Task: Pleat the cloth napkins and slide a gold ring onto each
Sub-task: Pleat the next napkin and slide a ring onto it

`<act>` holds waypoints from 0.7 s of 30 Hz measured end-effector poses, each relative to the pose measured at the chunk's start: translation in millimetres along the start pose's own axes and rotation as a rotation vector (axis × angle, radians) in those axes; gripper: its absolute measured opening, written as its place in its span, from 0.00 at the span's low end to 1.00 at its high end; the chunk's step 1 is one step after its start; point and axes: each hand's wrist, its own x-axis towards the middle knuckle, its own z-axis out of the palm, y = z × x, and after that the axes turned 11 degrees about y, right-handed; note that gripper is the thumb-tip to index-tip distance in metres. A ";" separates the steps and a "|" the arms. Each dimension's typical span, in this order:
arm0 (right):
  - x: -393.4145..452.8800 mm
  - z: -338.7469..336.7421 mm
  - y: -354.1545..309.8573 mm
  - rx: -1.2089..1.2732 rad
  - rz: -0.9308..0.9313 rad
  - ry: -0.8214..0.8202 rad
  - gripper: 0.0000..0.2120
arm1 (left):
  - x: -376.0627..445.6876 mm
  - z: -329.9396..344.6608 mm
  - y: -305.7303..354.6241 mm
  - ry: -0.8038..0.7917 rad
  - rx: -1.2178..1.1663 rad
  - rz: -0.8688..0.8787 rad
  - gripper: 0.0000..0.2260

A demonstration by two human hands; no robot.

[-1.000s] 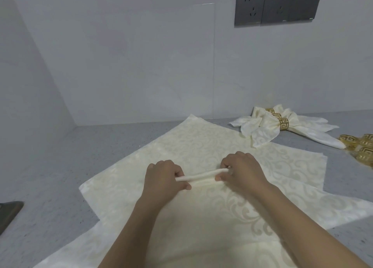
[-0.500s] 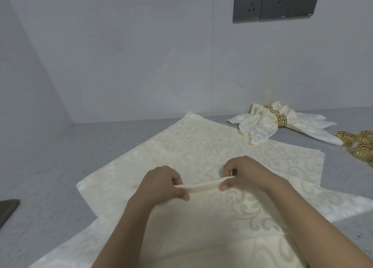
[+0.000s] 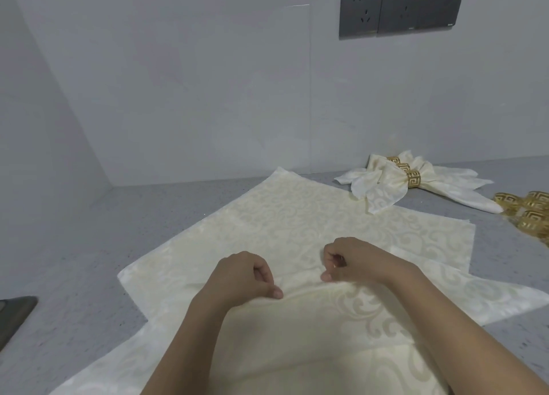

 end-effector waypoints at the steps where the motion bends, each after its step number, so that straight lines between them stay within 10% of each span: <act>1: -0.4 -0.4 0.0 -0.008 -0.001 -0.003 0.11 | -0.3 0.0 0.2 0.009 0.022 0.007 0.12; 10: -5.8 -5.8 -13.8 -0.126 0.111 -0.043 0.10 | 1.9 -5.8 15.5 -0.093 0.155 0.016 0.15; 21: -59.9 13.3 -12.5 -0.160 -0.098 0.479 0.08 | -35.9 8.1 19.9 0.230 0.077 0.183 0.15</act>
